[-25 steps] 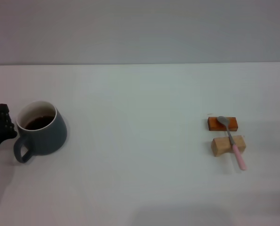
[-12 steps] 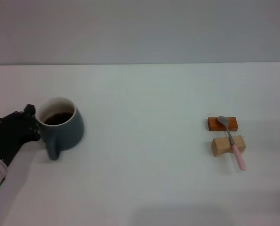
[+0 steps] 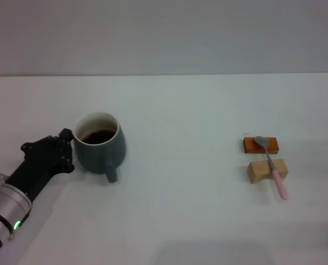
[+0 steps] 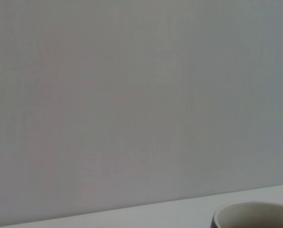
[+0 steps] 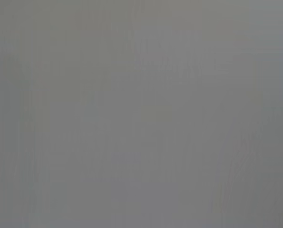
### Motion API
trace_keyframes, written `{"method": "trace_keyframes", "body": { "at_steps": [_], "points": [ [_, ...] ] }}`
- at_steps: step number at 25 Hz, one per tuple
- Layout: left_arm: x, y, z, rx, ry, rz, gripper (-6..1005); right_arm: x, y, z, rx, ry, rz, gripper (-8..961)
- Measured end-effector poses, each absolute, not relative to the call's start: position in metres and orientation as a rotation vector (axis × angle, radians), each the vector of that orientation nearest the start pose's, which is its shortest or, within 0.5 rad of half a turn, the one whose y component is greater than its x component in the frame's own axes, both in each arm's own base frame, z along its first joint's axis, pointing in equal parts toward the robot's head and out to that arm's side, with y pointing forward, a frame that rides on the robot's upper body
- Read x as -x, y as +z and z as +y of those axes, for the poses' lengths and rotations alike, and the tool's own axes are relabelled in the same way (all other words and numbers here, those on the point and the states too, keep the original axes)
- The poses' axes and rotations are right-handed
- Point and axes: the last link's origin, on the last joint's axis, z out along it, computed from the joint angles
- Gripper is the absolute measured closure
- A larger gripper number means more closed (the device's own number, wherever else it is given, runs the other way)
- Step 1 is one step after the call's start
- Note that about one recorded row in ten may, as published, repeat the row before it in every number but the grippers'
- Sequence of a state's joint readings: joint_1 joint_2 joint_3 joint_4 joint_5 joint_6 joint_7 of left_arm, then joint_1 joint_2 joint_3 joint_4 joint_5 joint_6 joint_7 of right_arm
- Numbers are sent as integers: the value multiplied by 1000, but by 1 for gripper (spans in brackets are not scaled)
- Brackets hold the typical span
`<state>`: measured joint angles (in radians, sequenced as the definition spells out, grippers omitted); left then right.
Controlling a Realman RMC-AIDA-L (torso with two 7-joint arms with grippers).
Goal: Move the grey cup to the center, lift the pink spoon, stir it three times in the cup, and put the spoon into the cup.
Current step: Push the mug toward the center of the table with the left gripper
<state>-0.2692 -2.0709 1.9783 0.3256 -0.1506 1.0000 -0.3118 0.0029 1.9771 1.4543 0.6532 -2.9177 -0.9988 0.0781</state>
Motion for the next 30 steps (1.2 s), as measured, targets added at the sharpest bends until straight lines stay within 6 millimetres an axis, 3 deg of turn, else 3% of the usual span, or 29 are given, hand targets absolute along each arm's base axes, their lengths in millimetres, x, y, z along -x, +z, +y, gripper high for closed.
{"method": "trace_keyframes", "body": {
  "at_steps": [13, 19, 30],
  "points": [
    [349, -27, 318, 1758, -563, -640, 938, -377, 75, 268, 1432, 529, 424, 429],
    [339, -38, 338, 1825, -496, -632, 934, -377, 77, 265, 1412, 541, 418, 430],
    [323, -57, 337, 1928, -525, -604, 927, -377, 77, 266, 1411, 544, 420, 431]
  ]
}}
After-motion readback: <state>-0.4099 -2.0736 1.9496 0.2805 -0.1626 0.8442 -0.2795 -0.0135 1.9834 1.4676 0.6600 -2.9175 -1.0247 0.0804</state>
